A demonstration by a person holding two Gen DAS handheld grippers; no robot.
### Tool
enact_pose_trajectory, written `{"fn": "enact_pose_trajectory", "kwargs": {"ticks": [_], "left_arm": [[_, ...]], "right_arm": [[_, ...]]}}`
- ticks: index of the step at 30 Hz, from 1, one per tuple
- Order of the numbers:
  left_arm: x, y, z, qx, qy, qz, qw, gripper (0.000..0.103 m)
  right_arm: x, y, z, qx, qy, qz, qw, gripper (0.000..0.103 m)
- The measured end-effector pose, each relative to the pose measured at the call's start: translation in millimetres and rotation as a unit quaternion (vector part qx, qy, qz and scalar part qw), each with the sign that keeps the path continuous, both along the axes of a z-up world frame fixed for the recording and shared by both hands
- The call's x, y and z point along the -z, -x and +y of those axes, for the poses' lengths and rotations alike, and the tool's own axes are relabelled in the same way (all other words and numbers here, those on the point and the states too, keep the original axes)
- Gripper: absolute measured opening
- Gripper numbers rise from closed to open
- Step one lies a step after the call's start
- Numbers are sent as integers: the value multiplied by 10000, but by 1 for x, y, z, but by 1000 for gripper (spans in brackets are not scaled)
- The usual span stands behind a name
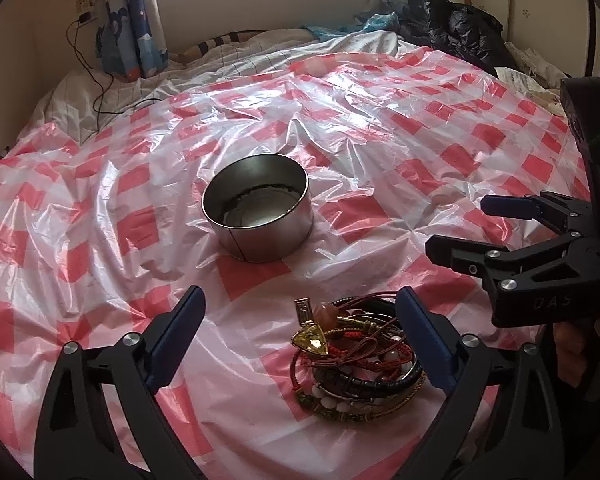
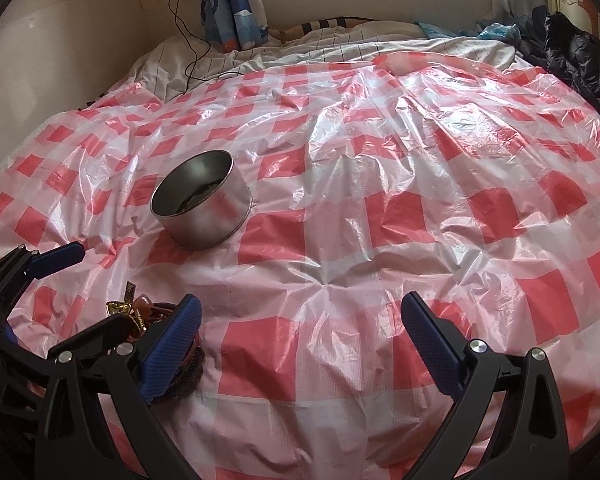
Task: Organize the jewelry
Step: 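Lower the right gripper onto the gold-pendant necklace and close it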
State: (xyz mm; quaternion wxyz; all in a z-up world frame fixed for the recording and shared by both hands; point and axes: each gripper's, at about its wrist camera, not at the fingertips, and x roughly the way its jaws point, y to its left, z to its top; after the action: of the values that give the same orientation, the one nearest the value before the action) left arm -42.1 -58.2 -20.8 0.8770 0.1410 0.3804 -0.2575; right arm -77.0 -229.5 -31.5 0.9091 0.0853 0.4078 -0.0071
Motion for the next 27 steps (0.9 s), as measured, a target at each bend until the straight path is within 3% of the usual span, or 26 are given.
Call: {"fn": "enact_pose_trajectory", "kwargs": {"ticks": [4,10,12,15,20,22,24,27], "left_arm": [[-11,-12,26,-488,185,-40,9986,92],[-15,-32,65,-1269,596,256,9898,93],[-15,-34,71,-1393,649,286,9877,93],[-16,-36,76,-1480,723,306,9859,94],[-17,-36,77,-1534,726,318,9850,95],[-17,-35,76,-1529,715,324,9851,95],[-17,-35,76,-1525,708,319,9852,95],[-17,-35,76,-1514,720,314,9853,95]], "right_arm": [[-5,2,15,-476,-59,-189,9987,96],[-7,8,59,-1418,478,-410,9879,92],[-4,6,65,-1615,432,-323,9854,70],[2,0,67,-1782,243,-154,9836,55],[-3,10,85,-2384,38,-342,9706,53],[2,12,95,-2569,173,-272,9659,46],[7,11,103,-2658,344,-188,9632,30],[10,8,103,-2719,180,-121,9621,15]]}}
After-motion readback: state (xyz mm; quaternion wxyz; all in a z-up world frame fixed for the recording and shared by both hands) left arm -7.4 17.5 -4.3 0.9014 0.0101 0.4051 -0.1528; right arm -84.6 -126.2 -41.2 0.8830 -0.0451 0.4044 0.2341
